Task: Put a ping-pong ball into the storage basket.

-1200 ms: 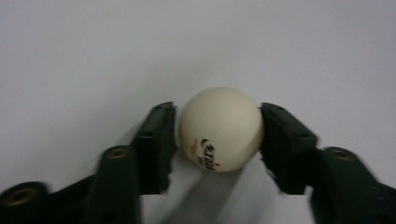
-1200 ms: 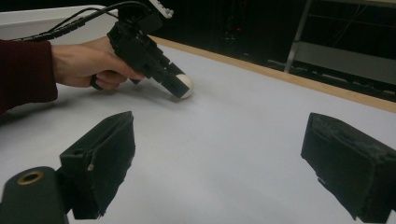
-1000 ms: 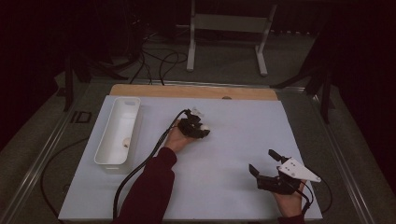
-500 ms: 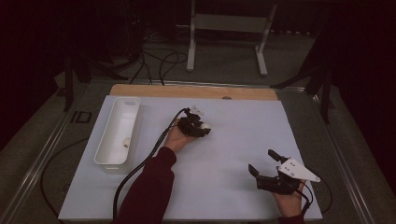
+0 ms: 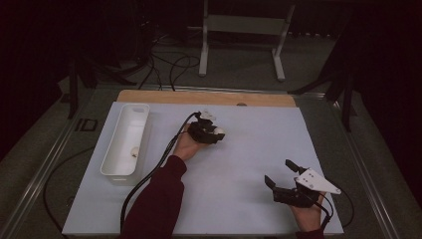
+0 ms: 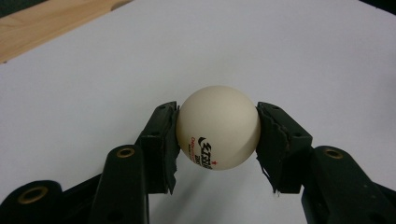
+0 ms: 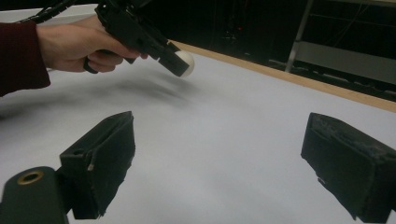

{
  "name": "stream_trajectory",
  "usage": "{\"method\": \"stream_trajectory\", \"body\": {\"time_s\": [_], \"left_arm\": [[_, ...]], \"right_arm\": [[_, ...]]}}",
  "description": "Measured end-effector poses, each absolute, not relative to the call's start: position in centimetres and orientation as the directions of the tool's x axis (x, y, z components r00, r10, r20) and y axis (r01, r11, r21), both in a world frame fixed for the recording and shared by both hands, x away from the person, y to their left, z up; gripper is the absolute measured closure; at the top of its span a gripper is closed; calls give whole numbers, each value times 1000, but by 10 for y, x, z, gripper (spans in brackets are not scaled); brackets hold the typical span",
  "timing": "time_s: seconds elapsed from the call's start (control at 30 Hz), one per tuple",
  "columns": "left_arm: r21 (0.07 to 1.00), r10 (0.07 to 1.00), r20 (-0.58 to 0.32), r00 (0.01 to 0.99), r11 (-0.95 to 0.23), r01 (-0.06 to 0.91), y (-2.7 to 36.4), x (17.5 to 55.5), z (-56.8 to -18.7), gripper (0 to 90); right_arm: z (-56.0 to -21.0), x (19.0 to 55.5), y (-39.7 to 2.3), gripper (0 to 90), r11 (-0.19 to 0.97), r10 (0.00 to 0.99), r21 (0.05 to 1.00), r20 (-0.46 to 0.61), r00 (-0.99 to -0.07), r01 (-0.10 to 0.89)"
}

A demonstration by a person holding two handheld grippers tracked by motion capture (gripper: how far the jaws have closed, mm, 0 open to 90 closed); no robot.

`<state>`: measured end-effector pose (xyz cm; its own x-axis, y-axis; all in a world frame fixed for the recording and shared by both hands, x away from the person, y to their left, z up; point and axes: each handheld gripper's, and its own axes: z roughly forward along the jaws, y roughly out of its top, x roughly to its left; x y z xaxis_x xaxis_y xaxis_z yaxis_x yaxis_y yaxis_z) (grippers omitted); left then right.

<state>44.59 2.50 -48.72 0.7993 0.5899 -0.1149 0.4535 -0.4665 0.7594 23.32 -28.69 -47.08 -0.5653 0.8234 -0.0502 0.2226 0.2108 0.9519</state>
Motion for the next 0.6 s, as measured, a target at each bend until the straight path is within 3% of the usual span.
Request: {"method": "stream_trajectory", "body": {"time_s": [0.6], "left_arm": [[779,590,-101,801,-454,432,31,440,-469,516]], "right_arm": [[-471,234,-286,95,210,822,952,-50,-567,221]]}}
